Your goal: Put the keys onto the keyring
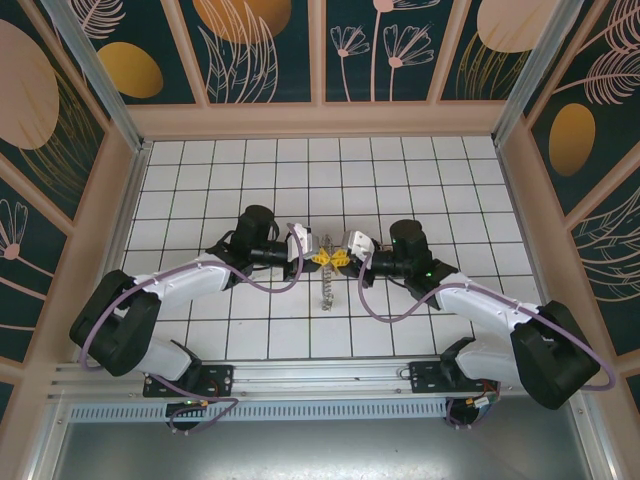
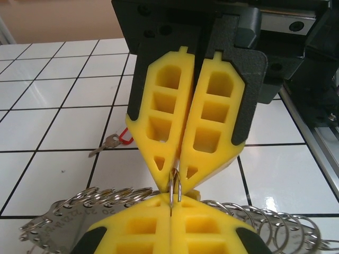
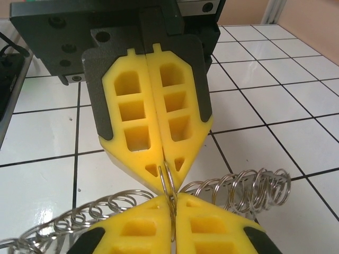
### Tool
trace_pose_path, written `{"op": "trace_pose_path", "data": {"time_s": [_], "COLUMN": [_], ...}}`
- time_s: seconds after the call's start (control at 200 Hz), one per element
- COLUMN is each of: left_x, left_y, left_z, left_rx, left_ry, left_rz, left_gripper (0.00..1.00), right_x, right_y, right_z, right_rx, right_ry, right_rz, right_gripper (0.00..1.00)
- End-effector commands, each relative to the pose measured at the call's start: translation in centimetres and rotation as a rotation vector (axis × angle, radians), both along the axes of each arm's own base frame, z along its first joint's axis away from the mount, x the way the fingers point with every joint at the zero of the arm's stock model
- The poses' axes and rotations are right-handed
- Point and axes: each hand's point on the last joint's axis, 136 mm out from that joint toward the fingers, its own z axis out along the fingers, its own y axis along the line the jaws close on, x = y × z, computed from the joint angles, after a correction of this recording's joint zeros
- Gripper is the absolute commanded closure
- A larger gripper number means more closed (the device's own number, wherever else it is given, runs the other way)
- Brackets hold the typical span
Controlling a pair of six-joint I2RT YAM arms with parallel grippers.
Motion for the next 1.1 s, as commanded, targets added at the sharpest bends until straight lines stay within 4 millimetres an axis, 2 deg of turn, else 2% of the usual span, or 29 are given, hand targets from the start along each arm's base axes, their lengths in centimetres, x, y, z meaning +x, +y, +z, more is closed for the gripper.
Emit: {"op": "trace_pose_path", "data": {"time_s": [0.0, 0.04, 0.2, 0.365, 0.591, 0.876, 1.096], "left_x": [-0.4, -0.3, 0.6, 1.1, 1.3, 1.4, 1.5], "left_y": [-0.5, -0.5, -0.1, 0.3, 0.2, 0.0, -0.1], "left_z": [1.1, 1.0, 0.2, -0.5, -0.4, 0.3, 0.0], "left_rx": [-0.047, -0.042, 0.024, 0.097, 0.127, 0.124, 0.136], "left_ry": [-0.023, -0.026, -0.041, -0.040, -0.038, -0.044, -0.036], "left_rz": [-0.038, -0.028, 0.023, 0.042, 0.037, 0.019, 0.015], "left_gripper": [1.00, 1.00, 0.85, 0.80, 0.73, 0.72, 0.73], "right_x": [-0.2, 0.0, 0.5, 0.7, 1.0, 1.2, 1.3], "right_y": [0.2, 0.1, -0.1, 0.0, 0.2, 0.6, 0.8], "right_z": [1.5, 1.3, 0.8, 0.6, 0.8, 0.9, 1.1], "right_rx": [0.043, 0.032, -0.023, -0.061, -0.069, -0.071, -0.067], "right_ry": [-0.056, -0.055, -0.047, -0.042, -0.037, -0.036, -0.038], "right_rz": [0.021, 0.012, -0.015, -0.021, -0.025, -0.019, -0.014], "right_gripper": [0.96, 0.99, 1.00, 1.00, 1.00, 1.00, 1.00]}}
